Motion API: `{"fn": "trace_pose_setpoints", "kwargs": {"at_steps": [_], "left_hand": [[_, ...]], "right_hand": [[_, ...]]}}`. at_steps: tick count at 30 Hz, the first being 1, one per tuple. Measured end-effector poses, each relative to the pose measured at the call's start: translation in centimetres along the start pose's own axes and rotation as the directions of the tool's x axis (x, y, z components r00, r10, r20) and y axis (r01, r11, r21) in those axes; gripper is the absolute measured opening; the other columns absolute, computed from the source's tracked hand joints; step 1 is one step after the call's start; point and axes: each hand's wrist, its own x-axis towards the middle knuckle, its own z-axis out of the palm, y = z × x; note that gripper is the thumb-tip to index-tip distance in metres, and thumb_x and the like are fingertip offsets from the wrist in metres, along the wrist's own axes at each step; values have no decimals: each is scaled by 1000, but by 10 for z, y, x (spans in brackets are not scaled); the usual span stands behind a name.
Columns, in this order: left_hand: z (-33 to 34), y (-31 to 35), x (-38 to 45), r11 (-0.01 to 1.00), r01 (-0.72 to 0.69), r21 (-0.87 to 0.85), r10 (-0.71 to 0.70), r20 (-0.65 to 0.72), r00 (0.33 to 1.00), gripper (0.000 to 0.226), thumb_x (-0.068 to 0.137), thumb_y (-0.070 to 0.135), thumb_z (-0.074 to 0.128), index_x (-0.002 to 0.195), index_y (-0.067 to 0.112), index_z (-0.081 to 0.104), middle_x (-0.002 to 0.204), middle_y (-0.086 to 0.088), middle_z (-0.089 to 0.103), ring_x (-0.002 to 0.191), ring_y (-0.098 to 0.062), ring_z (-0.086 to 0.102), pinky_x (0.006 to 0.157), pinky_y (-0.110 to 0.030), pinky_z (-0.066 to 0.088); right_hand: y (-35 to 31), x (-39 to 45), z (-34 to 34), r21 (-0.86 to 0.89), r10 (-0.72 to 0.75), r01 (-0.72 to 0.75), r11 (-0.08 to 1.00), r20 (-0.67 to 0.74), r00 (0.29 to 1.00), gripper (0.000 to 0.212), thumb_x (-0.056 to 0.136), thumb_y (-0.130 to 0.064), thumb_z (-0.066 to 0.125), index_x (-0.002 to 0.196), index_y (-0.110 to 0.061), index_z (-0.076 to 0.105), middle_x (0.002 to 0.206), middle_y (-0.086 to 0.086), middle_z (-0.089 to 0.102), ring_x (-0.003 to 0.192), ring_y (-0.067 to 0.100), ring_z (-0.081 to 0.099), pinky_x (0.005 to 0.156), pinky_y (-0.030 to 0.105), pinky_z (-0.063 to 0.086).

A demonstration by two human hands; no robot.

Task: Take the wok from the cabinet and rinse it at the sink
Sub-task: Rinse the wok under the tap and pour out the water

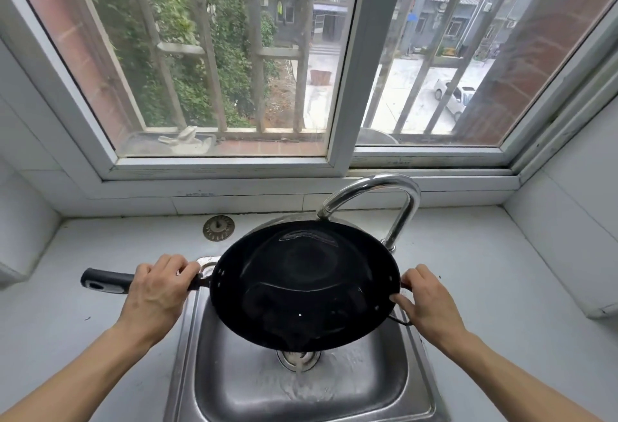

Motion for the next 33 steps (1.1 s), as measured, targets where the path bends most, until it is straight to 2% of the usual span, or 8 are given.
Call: {"fn": "trace_pose_setpoints", "kwargs": {"at_steps": [6, 11, 15, 18, 21, 24, 29, 33], "left_hand": [[-5, -7, -15, 1000, 9, -16, -9, 10, 1000, 40, 60, 4, 85, 87, 18, 59, 81, -1, 55, 71, -29, 54, 59, -35, 27], [-12, -10, -24, 998, -4, -58, 5, 21, 1000, 43, 55, 10, 90, 86, 19, 61, 79, 1, 57, 70, -28, 56, 58, -35, 30], [-20, -15, -29, 994, -16, -108, 16, 5, 1000, 52, 56, 12, 91, 96, 19, 59, 81, 1, 58, 72, -28, 57, 58, -37, 38], [-26, -18, -32, 989, -49, -140, 50, 0, 999, 49, 59, 13, 90, 95, 21, 58, 84, 3, 58, 72, -26, 56, 59, -36, 40], [-29, -22, -35, 984, -65, -168, 68, 9, 998, 48, 60, 12, 89, 95, 22, 58, 90, 3, 58, 73, -24, 57, 59, -35, 41], [-26, -25, -40, 982, -92, -168, 98, 27, 995, 50, 58, 13, 90, 96, 22, 59, 90, 3, 58, 71, -23, 56, 58, -34, 42], [-16, -31, -47, 981, -97, -169, 110, 67, 992, 50, 56, 14, 92, 95, 22, 62, 86, 5, 59, 68, -22, 56, 57, -34, 41], [-6, -33, -57, 978, -92, -187, 113, 107, 988, 51, 55, 13, 92, 93, 24, 61, 84, 7, 59, 68, -21, 57, 56, -33, 41]], "right_hand": [[-8, 1, 4, 23, -22, 21, 999, 16, 1000, 24, 80, -23, 77, 87, -20, 54, 86, -9, 45, 78, 15, 51, 70, 32, 50], [-16, 3, 4, 94, 24, -27, 995, 33, 999, 20, 83, -22, 74, 91, -20, 57, 89, -9, 49, 88, 14, 51, 81, 28, 46], [-22, 12, 0, 125, 58, -60, 990, 18, 998, 17, 82, -19, 74, 94, -17, 62, 90, -6, 54, 92, 16, 51, 85, 28, 44], [-24, 18, -6, 143, 53, -51, 988, -13, 998, 19, 81, -17, 74, 96, -18, 64, 92, -4, 57, 93, 16, 53, 86, 25, 42], [-28, 22, -9, 150, 48, -45, 988, -22, 999, 20, 78, -16, 76, 93, -19, 63, 89, -5, 58, 89, 16, 55, 83, 27, 46], [-31, 24, -8, 134, 53, -52, 990, -4, 999, 17, 78, -16, 76, 87, -20, 62, 85, -5, 58, 86, 16, 56, 81, 28, 47], [-32, 26, 5, 132, 72, -77, 988, 40, 997, 13, 77, -16, 76, 86, -16, 67, 84, -4, 59, 81, 10, 55, 75, 18, 38], [-32, 25, 22, 117, 109, -120, 986, 97, 989, 14, 78, -17, 76, 89, -15, 68, 87, -2, 60, 83, 14, 56, 77, 20, 39]]}}
